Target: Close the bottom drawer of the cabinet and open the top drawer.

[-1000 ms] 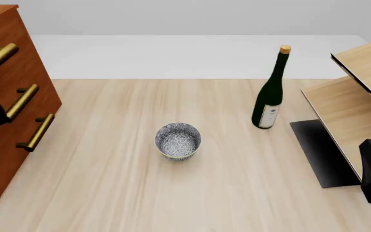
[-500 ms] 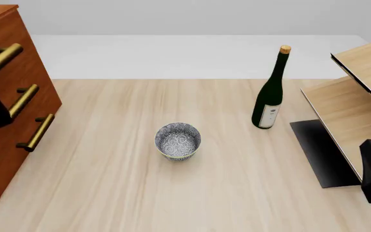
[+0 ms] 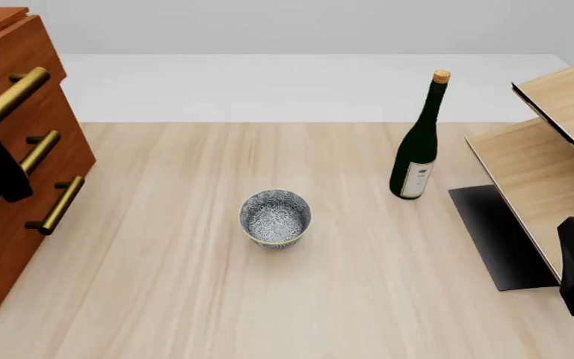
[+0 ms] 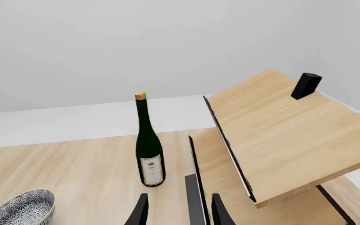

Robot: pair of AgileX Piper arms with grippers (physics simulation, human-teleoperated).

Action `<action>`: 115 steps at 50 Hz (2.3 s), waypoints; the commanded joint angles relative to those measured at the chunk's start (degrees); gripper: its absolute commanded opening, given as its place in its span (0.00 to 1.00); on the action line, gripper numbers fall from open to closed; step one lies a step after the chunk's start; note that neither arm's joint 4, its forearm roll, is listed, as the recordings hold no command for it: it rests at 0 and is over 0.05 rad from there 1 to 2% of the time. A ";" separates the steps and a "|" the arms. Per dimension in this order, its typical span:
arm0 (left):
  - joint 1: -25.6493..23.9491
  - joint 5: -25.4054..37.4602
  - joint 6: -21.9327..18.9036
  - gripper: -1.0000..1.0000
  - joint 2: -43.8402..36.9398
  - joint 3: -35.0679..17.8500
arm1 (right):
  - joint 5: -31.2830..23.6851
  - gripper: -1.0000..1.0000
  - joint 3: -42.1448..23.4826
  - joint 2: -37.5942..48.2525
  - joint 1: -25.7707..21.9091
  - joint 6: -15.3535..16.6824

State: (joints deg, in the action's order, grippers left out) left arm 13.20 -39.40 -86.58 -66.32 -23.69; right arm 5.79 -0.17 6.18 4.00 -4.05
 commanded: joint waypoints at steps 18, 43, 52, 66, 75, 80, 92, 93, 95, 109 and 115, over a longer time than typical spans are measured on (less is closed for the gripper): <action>-6.44 -0.58 -1.32 0.00 0.14 -0.31 | 0.01 1.00 0.01 -0.01 0.16 -0.22; -8.90 -0.83 -1.53 0.00 -0.24 -0.32 | 1.65 1.00 -0.14 1.83 0.21 -0.64; -9.53 -0.56 -1.26 0.00 -0.27 -0.78 | 1.65 1.00 -0.10 1.80 0.14 -0.61; -10.09 -0.37 -0.73 0.00 -0.77 -1.49 | 1.21 1.00 -0.07 1.30 0.23 -0.64; -9.72 -0.41 -0.73 1.00 -0.73 -1.33 | 1.29 1.00 -0.05 1.38 0.17 -0.59; -9.63 -0.39 -0.48 1.00 -0.74 -1.38 | 1.17 1.00 -0.04 1.23 0.19 -0.60; -9.81 0.02 -0.31 1.00 -0.50 -1.24 | 1.27 1.00 -0.02 1.34 0.21 -0.57; -9.69 -0.14 -0.40 1.00 -0.46 -1.13 | 1.32 1.00 -0.03 1.39 0.22 -0.61; -9.73 0.02 -0.35 1.00 -0.38 -1.11 | 1.44 1.00 -0.03 1.52 0.21 -0.59; -9.68 1.24 0.31 1.00 1.25 -0.52 | 1.26 1.00 -0.07 1.35 0.16 -0.62; -9.92 2.15 0.99 1.00 2.02 -0.39 | 1.09 1.00 -0.07 1.16 0.11 -0.60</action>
State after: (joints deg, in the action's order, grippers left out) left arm 3.51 -38.35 -86.34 -65.31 -24.29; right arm 7.05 -0.23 7.51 4.16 -4.66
